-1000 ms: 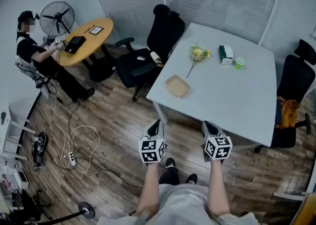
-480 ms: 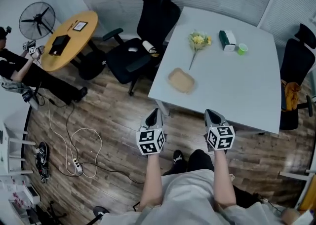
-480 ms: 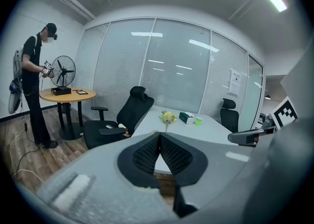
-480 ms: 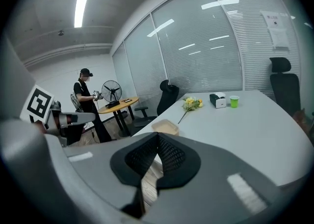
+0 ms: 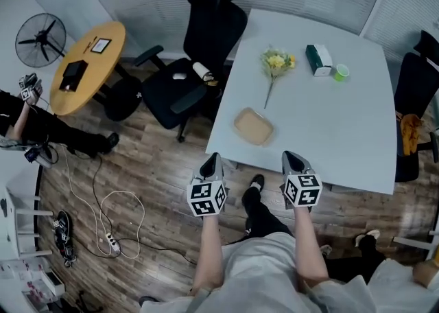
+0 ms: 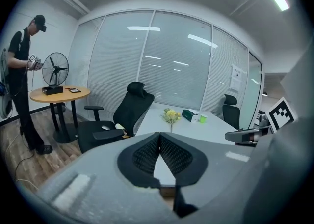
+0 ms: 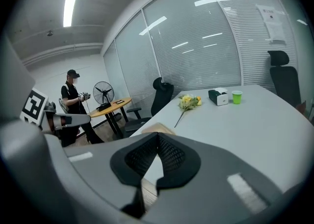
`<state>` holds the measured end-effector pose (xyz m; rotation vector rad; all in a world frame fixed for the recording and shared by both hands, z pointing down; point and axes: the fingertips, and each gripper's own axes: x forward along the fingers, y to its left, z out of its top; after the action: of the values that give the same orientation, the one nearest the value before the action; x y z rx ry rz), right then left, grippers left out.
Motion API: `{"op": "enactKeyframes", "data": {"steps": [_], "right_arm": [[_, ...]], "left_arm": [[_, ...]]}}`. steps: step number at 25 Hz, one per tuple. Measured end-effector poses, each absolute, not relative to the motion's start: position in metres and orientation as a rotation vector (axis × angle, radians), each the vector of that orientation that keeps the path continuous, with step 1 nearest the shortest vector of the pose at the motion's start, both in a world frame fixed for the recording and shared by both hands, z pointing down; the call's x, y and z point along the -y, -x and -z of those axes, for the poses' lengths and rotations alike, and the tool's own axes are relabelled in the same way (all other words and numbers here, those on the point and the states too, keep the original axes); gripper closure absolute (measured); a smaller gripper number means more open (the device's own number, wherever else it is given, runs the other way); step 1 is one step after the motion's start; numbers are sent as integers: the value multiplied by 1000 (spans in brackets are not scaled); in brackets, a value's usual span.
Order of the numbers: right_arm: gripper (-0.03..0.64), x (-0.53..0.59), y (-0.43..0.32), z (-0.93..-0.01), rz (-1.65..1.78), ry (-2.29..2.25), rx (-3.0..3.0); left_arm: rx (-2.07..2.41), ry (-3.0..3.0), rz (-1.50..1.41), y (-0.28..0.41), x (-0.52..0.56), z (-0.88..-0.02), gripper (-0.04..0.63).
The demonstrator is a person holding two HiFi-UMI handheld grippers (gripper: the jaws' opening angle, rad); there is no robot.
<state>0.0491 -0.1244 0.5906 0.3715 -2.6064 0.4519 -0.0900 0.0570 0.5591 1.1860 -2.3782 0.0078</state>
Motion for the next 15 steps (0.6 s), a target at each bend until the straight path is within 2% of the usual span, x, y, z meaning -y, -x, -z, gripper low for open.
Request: {"op": "enactKeyframes", "data": {"steps": [8, 15], "right_arm": [[614, 178, 16, -629, -549, -470, 2514], [614, 206, 40, -663, -653, -566, 2430]], "left_arm": [[2230, -1298, -138, 166, 30, -592, 591], [2081, -1369, -237, 207, 86, -626, 591]]}}
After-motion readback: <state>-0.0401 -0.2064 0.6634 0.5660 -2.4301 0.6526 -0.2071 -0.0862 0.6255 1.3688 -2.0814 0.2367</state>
